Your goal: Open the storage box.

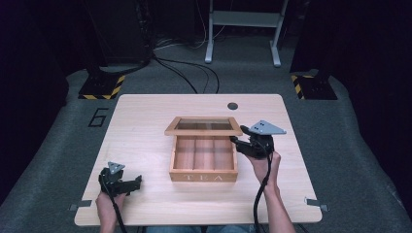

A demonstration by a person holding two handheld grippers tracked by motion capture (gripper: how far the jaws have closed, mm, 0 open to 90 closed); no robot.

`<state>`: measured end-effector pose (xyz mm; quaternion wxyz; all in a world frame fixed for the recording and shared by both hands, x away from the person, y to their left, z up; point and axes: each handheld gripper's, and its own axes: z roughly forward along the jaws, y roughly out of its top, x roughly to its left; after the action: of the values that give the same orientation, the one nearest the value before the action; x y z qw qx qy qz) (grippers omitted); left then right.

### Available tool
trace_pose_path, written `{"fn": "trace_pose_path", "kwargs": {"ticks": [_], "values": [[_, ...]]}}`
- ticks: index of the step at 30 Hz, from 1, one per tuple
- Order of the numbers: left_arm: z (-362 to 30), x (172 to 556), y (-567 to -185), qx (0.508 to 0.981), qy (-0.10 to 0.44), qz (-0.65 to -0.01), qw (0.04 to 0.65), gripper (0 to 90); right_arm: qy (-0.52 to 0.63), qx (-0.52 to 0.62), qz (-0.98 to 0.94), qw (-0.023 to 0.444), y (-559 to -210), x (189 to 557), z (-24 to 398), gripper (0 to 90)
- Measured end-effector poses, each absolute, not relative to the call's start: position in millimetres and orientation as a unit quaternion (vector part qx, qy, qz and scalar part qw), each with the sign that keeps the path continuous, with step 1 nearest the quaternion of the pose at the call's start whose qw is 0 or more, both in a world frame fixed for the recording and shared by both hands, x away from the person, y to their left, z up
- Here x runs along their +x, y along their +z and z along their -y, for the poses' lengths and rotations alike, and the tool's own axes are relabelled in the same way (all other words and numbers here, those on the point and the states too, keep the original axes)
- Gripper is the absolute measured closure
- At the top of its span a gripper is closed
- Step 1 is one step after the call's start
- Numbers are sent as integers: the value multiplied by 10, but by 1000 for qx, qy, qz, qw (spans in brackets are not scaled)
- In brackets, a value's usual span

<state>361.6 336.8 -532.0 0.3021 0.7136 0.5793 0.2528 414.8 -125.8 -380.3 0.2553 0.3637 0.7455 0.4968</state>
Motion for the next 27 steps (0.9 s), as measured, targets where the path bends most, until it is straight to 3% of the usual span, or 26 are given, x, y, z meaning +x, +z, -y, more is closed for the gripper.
{"fn": "trace_pose_path", "kwargs": {"ticks": [27], "values": [[-3356,3618,-5327,707,255,-583,308,18,507,377,-734,248,-3563,4509,1278,526]]}}
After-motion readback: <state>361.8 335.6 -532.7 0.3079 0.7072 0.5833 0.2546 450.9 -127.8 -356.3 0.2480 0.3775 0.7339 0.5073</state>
